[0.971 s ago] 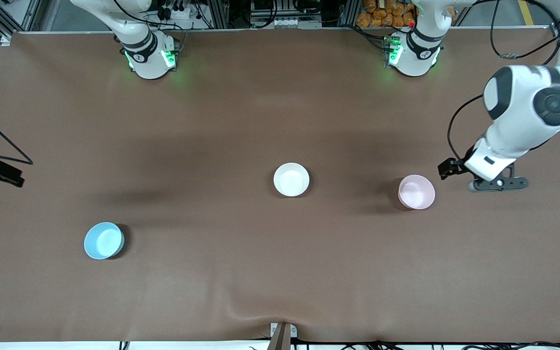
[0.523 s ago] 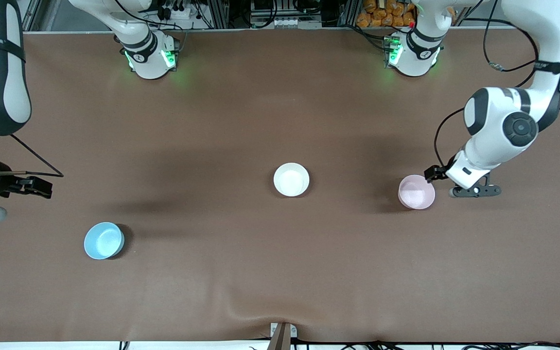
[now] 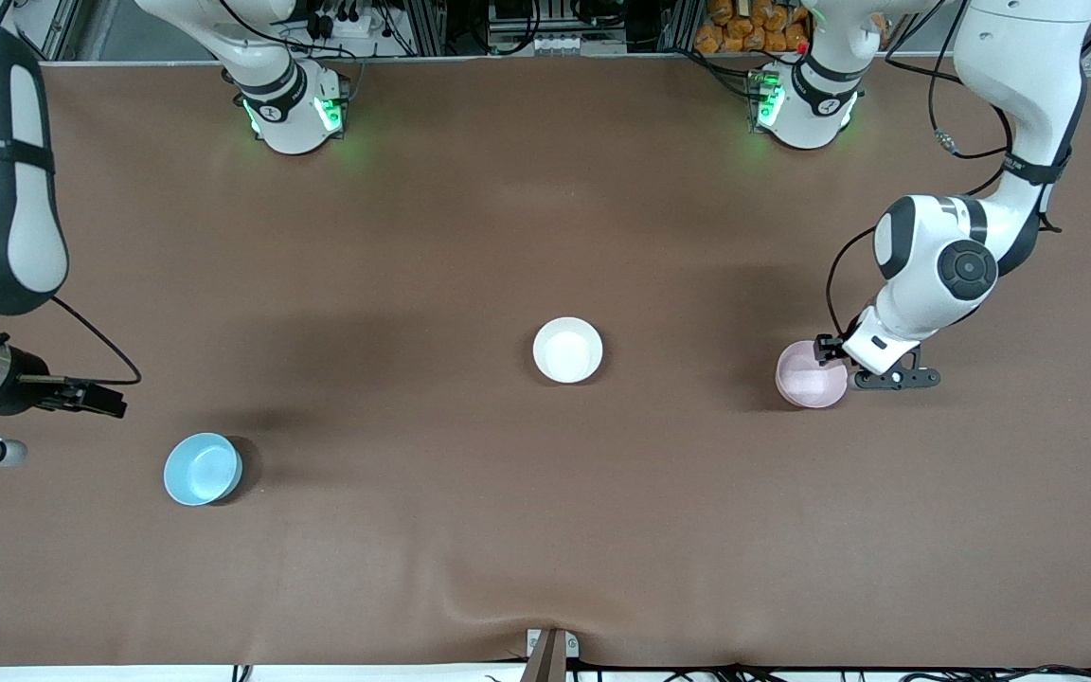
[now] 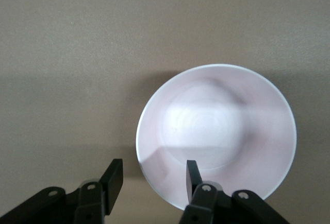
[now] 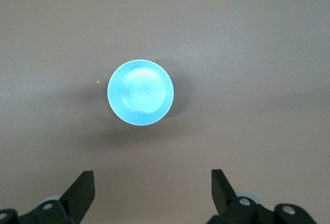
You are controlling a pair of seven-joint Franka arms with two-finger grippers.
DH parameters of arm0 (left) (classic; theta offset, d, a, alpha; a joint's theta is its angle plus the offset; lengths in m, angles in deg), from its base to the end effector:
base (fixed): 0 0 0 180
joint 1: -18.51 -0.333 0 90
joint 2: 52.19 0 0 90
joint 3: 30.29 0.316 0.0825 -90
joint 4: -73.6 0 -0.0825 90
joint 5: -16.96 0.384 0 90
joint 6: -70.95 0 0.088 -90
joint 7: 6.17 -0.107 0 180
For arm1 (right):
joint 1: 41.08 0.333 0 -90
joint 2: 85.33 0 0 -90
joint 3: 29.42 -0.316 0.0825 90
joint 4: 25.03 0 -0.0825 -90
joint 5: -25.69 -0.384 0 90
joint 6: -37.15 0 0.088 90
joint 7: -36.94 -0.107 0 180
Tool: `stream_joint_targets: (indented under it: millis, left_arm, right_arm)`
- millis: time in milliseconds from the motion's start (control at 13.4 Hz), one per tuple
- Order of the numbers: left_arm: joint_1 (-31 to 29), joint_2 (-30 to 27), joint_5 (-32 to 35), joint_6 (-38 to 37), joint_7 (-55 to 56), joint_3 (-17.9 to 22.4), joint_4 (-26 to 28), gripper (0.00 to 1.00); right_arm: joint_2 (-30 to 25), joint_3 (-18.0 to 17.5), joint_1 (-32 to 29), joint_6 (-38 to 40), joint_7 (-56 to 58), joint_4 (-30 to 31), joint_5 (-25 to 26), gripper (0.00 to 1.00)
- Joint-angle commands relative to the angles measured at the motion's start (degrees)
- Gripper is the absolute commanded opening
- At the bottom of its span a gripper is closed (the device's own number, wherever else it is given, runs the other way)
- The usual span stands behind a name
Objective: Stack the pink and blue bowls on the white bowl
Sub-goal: 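Grasp the pink bowl with the left gripper while the right gripper reaches blue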
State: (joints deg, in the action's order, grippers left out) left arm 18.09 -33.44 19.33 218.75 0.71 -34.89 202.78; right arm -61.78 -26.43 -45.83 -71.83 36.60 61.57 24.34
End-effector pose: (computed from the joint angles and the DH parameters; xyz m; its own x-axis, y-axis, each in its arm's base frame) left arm 0.5398 -0.0409 0.2175 0.9999 0.0163 -0.0012 0.0163 -0.9999 0.0037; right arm 0.6713 -0.0846 0.4264 0.9893 -0.1442 -0.0198 -0.1443 -0.9895 -0.0012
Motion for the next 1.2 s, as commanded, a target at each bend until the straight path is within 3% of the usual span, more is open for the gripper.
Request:
stream_joint_targets:
  millis: [0, 224, 523, 747, 1046, 1120]
  left_arm:
    - [-0.54, 0.93, -0.88, 1.08, -0.82, -0.41, 0.11, 0.36]
    - [-0.46, 2.08, -0.88, 1.08, -0.82, -0.41, -0.50, 0.00]
    - [-0.54, -1.41, -0.88, 0.21, -0.47, -0.67, -0.51, 0.00]
    - [-0.45, -7.03, -1.75, -5.40, 3.56, -5.41, -1.47, 0.00]
    - [-0.10, -9.17, -2.46, -18.85, 14.37, -12.70, -11.29, 0.00]
    - [0.07, -9.08, -2.46, -20.09, 16.74, -14.20, -13.32, 0.00]
  right_arm:
    - [3.60, -0.36, -1.32, 0.53, -1.32, -1.79, -1.81, 1.00]
    - [8.17, -0.36, -1.50, -3.49, -1.41, -1.87, -1.81, 1.00]
    - [15.29, -0.36, -1.67, -13.33, -2.73, -1.87, -1.81, 1.00]
    - [19.07, -0.45, -1.76, -18.87, -2.73, -1.87, -2.42, 1.00]
    - [20.84, -0.36, -2.20, -21.01, -2.64, -1.87, -5.86, 1.00]
    - [20.93, -0.36, -2.38, -21.18, -2.64, -1.87, -5.94, 0.85]
